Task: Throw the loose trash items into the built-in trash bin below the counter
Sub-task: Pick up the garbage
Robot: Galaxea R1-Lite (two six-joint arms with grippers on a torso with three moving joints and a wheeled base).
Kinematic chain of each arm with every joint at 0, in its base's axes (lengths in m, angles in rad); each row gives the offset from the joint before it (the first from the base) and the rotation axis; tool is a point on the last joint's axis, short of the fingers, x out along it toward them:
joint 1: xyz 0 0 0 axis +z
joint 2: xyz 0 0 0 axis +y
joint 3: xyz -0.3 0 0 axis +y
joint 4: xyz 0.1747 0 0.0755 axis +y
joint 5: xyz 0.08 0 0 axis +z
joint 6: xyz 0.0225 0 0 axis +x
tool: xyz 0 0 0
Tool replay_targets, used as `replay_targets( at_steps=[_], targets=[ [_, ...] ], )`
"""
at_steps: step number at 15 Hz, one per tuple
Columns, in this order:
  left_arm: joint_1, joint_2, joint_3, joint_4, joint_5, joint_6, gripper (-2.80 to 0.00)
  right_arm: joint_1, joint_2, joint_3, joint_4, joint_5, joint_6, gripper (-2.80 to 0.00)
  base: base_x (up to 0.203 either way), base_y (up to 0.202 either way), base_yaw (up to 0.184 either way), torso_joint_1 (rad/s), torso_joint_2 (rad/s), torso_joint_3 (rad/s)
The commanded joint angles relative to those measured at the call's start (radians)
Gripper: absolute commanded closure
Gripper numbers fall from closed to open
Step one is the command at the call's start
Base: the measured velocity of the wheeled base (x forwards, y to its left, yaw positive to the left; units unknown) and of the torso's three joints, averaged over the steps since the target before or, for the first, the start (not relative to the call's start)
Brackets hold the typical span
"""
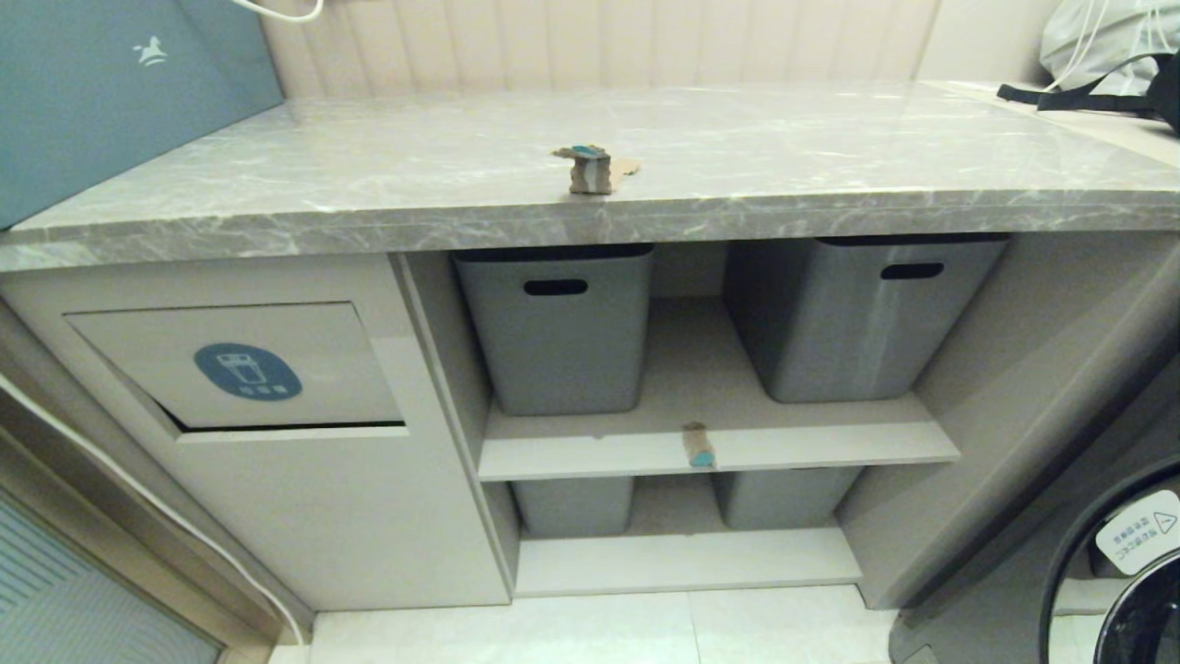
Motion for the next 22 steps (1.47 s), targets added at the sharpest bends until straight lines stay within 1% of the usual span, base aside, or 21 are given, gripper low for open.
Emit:
replay_targets(
  at_steps=[1, 5, 6, 7, 9, 10, 12, 13, 14, 16, 18, 20, 22],
  targets=[
    [0.000, -0.002, -0.001, 0.000, -0.003, 0.000, 0.00, 0.000, 0.000, 0.000, 0.000, 0.000, 0.000, 0.00, 0.000, 0.000, 0.000, 0.000, 0.00, 0.000],
    [-0.001, -0.001, -0.001, 0.000, -0.007, 0.010, 0.00, 0.000, 0.000, 0.000, 0.000, 0.000, 0.000, 0.00, 0.000, 0.000, 0.000, 0.000, 0.00, 0.000],
    [-0.003, -0.002, 0.003, -0.015, -0.011, 0.026, 0.00, 0.000, 0.000, 0.000, 0.000, 0.000, 0.000, 0.00, 0.000, 0.000, 0.000, 0.000, 0.00, 0.000],
    [-0.003, 0.000, 0.005, -0.020, -0.008, 0.029, 0.00, 0.000, 0.000, 0.000, 0.000, 0.000, 0.000, 0.00, 0.000, 0.000, 0.000, 0.000, 0.00, 0.000],
    [-0.003, -0.002, 0.005, -0.020, -0.003, 0.011, 0.00, 0.000, 0.000, 0.000, 0.000, 0.000, 0.000, 0.00, 0.000, 0.000, 0.000, 0.000, 0.00, 0.000],
    [-0.003, -0.002, 0.005, -0.018, -0.009, 0.013, 0.00, 0.000, 0.000, 0.000, 0.000, 0.000, 0.000, 0.00, 0.000, 0.000, 0.000, 0.000, 0.00, 0.000],
    [-0.003, 0.013, 0.001, -0.019, -0.039, 0.063, 0.00, 0.000, 0.000, 0.000, 0.000, 0.000, -0.001, 0.00, 0.000, 0.000, 0.000, 0.000, 0.00, 0.000],
    [-0.003, 0.052, -0.023, -0.029, -0.060, 0.075, 0.00, 0.000, 0.000, 0.000, 0.000, 0.000, 0.000, 0.00, 0.000, 0.000, 0.000, 0.000, 0.00, 0.000],
    [-0.005, 0.100, -0.087, -0.051, -0.104, 0.081, 0.00, 0.000, 0.000, 0.000, 0.000, 0.000, 0.000, 0.00, 0.000, 0.000, 0.000, 0.000, 0.00, 0.000],
    [-0.007, 0.236, -0.195, -0.114, -0.228, 0.103, 0.00, 0.000, 0.000, 0.000, 0.000, 0.000, 0.000, 0.00, 0.000, 0.000, 0.000, 0.000, 0.00, 0.000],
    [-0.015, 0.407, -0.305, -0.176, -0.326, 0.155, 0.00, 0.000, 0.000, 0.000, 0.000, 0.000, 0.000, 0.00, 0.000, 0.000, 0.000, 0.000, 0.00, 0.000],
    [-0.041, 0.574, -0.465, -0.222, -0.389, 0.184, 0.00, 0.000, 0.000, 0.000, 0.000, 0.000, 0.000, 0.00, 0.000, 0.000, 0.000, 0.000, 0.00, 0.000],
    [-0.091, 0.740, -0.659, -0.244, -0.421, 0.200, 0.00, 0.000, 0.000, 0.000, 0.000, 0.000, 0.000, 0.00, 0.000, 0.000, 0.000, 0.000, 0.00, 0.000]
  ],
)
